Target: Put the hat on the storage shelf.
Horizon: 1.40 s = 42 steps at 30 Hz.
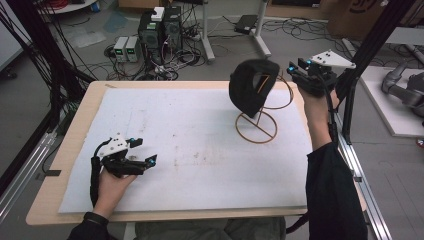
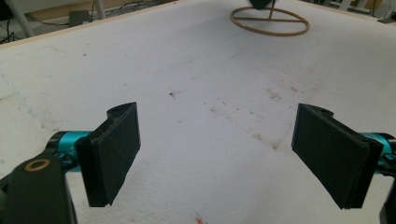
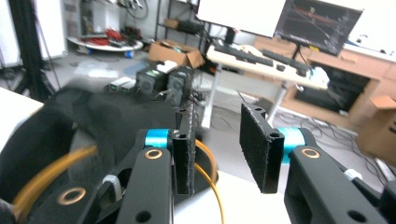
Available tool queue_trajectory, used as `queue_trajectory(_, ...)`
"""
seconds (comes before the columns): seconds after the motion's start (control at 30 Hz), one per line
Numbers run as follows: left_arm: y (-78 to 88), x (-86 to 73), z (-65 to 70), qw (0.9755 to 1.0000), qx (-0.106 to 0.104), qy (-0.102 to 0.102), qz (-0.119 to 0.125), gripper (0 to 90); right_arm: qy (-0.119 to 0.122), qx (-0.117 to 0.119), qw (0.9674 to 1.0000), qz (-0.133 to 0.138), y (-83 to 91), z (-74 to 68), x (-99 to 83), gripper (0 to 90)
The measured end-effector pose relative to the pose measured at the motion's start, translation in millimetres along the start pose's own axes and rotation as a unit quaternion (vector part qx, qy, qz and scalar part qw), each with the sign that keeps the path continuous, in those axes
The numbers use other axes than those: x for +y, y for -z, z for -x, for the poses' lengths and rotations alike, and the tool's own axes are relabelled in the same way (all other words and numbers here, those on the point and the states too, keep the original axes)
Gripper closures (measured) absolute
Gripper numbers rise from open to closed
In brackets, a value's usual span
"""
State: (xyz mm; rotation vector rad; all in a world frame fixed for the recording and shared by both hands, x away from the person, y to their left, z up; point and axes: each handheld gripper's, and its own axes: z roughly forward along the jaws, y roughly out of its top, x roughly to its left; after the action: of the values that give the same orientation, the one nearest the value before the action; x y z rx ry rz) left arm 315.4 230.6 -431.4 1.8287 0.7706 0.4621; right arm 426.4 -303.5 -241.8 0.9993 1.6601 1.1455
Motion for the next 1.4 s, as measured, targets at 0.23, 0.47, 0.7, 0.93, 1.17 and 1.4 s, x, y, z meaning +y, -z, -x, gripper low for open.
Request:
queue_trajectory(0.23, -0.7, 0.0, -0.2, 1.0, -0.001, -0.001, 0.0, 15.5, -0.019, -0.015, 0.9997, 0.011, 11.9, 8.8, -0.9, 54.9)
queue_trajectory(0.47, 0.0, 2.1, -0.3, 1.0, -0.001, -0.003, 0.007, 15.5, -0.03, 0.004, 0.9989, 0.035, 38.5, 16.2, -17.3, 40.8)
queue_trajectory(0.7, -2.5, 6.5, 0.1, 0.9999, -0.002, -0.004, 0.014, 15.5, -0.08, 0.06, 0.9934, 0.056, 64.2, 20.4, -59.9, 34.5)
queue_trajectory(0.93, -2.7, 8.9, 0.7, 0.9998, -0.001, -0.008, 0.018, 15.5, -0.106, 0.089, 0.9888, 0.056, 76.3, 11.2, -100.6, 29.5)
queue_trajectory(1.17, -2.3, 10.3, -1.3, 0.9997, 0.003, -0.006, 0.025, 15.5, -0.117, 0.091, 0.9868, 0.065, 83.3, -10.1, -131.4, 28.9)
queue_trajectory(1.4, -2.5, 11.1, -0.6, 0.9996, 0.006, -0.009, 0.027, 15.4, -0.105, 0.086, 0.9899, 0.041, 78.1, -26.9, -160.9, 29.2)
